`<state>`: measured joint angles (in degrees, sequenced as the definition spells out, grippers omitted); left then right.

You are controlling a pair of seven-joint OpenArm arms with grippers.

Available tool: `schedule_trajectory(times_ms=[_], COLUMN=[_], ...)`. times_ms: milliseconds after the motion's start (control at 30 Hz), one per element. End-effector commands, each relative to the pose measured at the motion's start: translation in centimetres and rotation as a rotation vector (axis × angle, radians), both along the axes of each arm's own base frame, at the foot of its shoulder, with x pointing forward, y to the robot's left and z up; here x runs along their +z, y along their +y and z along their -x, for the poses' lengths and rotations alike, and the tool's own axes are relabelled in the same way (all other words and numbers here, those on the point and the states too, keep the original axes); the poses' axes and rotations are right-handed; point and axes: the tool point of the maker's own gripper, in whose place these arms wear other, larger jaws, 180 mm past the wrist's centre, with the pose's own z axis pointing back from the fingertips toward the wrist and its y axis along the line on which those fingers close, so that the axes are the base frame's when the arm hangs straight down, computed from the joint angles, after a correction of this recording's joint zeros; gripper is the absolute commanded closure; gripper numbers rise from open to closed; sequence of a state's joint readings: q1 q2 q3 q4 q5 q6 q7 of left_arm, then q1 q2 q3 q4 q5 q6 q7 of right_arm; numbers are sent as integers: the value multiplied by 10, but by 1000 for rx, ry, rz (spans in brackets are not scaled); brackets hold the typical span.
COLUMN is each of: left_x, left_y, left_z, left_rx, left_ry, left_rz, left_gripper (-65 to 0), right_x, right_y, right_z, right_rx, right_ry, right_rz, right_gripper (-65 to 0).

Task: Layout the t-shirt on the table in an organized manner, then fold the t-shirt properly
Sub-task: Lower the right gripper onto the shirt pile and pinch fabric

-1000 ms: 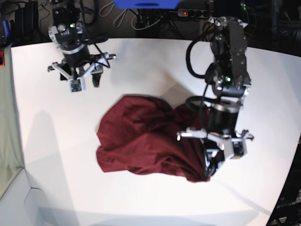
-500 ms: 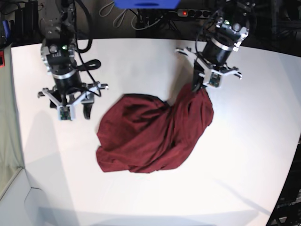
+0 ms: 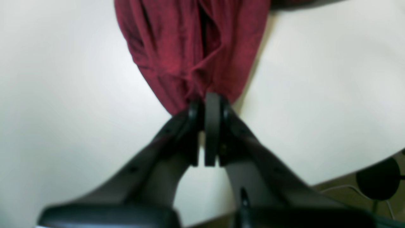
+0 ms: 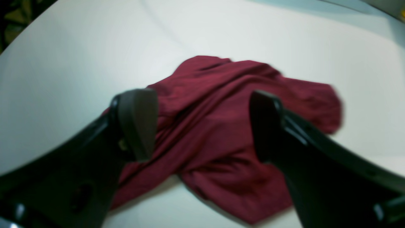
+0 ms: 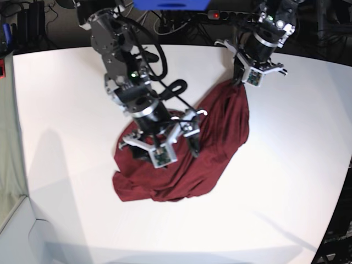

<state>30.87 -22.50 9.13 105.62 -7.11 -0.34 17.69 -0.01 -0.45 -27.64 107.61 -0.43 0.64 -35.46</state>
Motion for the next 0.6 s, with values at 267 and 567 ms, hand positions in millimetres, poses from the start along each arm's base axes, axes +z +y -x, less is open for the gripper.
schedule_trajectory(times_ms=[267,567], left_x=[6,4], left_y=[-3,-3], left_z=[4,8], left_rx=[-2,-1], left_ry=[-14,-6], left_rz=[16,18], left_gripper=[-3,-3], right_x=[-41,-69], right_y=[68,76], right_z=[-15,-17], right_rx=[172,184], right_ry=[62,87], right_rz=[97,106], right_gripper=[-462,-462])
